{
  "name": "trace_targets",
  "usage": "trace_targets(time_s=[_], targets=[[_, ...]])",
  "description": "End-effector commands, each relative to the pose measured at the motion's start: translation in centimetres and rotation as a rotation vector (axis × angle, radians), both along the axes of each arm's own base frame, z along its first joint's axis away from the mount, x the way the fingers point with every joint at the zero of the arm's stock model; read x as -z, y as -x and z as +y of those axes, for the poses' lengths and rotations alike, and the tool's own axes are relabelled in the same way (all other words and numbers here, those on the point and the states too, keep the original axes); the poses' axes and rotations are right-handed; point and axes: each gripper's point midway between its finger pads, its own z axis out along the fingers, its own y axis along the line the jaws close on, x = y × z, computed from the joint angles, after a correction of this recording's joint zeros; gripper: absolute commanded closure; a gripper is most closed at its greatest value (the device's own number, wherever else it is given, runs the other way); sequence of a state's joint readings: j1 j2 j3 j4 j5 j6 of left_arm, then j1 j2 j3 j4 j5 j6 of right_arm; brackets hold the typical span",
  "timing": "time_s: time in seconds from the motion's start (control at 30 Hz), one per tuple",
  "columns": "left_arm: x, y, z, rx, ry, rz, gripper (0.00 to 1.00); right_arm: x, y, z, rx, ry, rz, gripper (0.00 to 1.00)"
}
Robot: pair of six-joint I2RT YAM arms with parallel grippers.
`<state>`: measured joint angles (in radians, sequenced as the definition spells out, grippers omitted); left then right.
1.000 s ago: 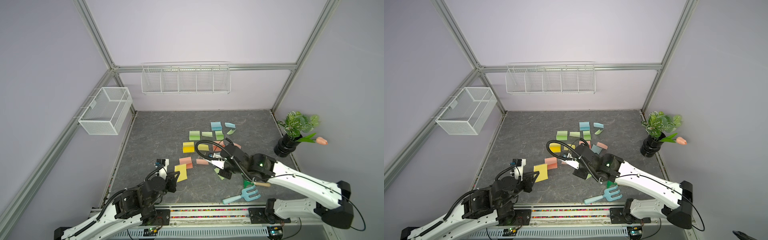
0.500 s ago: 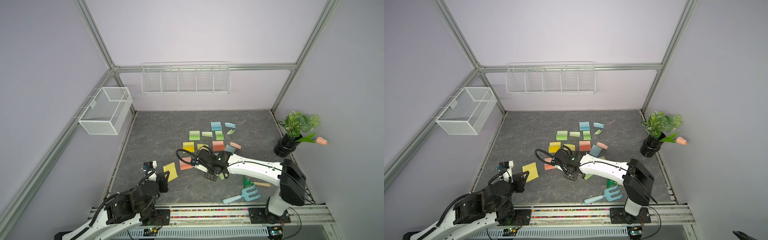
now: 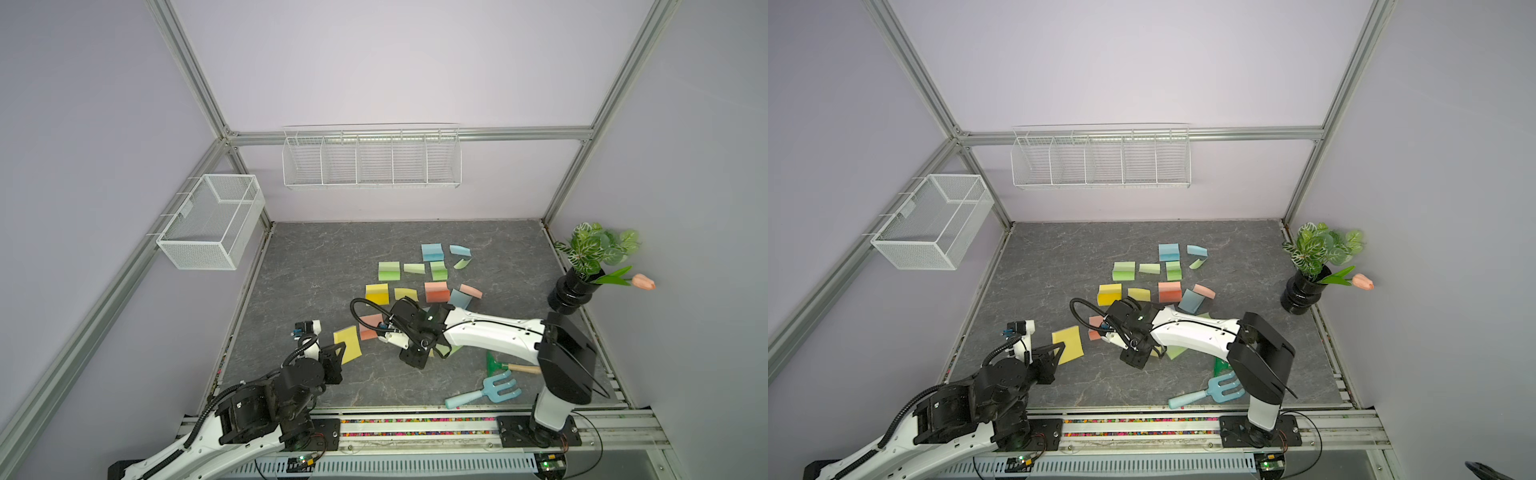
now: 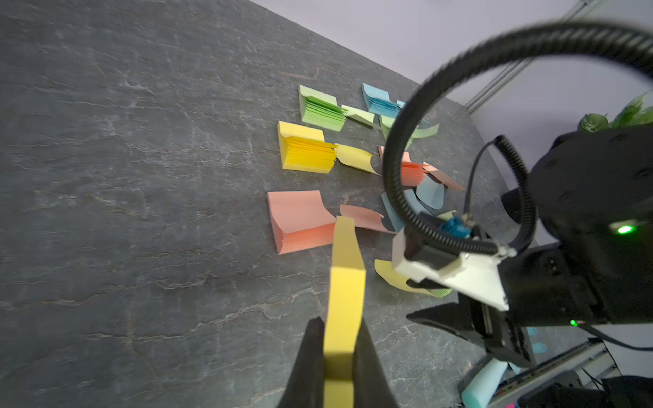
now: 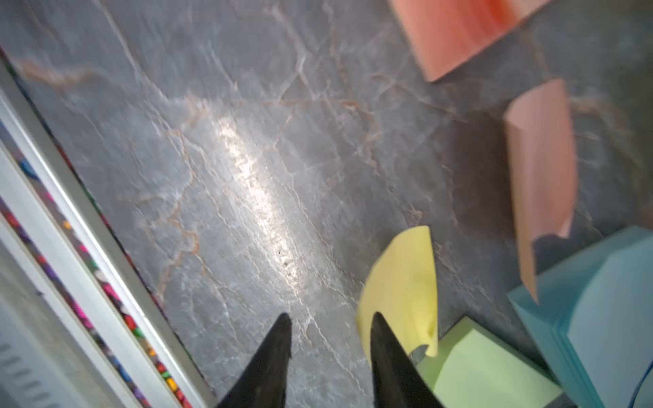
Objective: Tear off pages from different memo pads
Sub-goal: Place the paper at the center of the board, then place the memo pad at the center of the board.
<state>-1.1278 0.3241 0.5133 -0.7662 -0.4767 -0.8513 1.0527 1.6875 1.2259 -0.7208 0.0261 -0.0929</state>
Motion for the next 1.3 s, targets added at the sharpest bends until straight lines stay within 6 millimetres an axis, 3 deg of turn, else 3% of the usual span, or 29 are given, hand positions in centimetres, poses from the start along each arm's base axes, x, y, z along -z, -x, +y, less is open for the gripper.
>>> trace_targets(time_s=[0.0,0.13,0.23,0.4,0.63,0.67,0.77,0.83,0.97,1.17,1.2,1.23,1.27], targets=[[0.0,0.3,-4.0,0.123,0.071,0.022,0.98,-5.4,-2.2,-1.3,0.158,-0.18,-0.117,0.51],[0.6,0.0,-7.0,0.2,0.157,0.064,0.99,-10.1,-4.7,-5.2,0.331,-0.302,-0.346,0.35],[2.2,-1.1,-8.3,0.221,0.255,0.136,0.99,-12.1,-5.0,-7.7,0.418,-0.397,-0.439,0.26],[4.6,-2.2,-9.8,0.237,0.307,0.219,1.0,-11.8,-4.1,-10.0,0.47,-0.454,-0.447,0.22],[8.5,-2.6,-10.4,0.203,0.21,0.347,0.99,-11.2,-3.7,-10.5,0.48,-0.463,-0.428,0.21],[9.3,-2.7,-10.0,0.18,0.175,0.367,0.94,-11.1,-3.7,-10.5,0.481,-0.463,-0.428,0.21],[11.9,-2.8,-7.5,0.082,-0.01,0.436,0.51,-11.3,-3.8,-10.7,0.492,-0.463,-0.435,0.21],[12.0,-2.9,-5.2,0.021,-0.172,0.457,0.39,-11.5,-3.9,-11.2,0.506,-0.459,-0.453,0.19],[9.7,-3.5,-3.1,-0.038,-0.254,0.404,0.27,-12.0,-4.5,-12.8,0.566,-0.452,-0.525,0.16],[2.6,-6.0,1.3,-0.235,-0.29,0.158,0.2,-12.5,-5.1,-16.3,0.694,-0.467,-0.662,0.03],[1.3,-6.4,2.1,-0.279,-0.282,0.098,0.16,-12.5,-5.0,-16.8,0.711,-0.479,-0.677,0.01],[0.0,-6.9,2.9,-0.321,-0.264,0.03,0.06,-12.4,-4.9,-17.3,0.724,-0.496,-0.692,0.11],[-0.9,-7.3,3.5,-0.353,-0.255,-0.026,0.0,-12.4,-4.9,-17.7,0.741,-0.515,-0.709,0.11]])
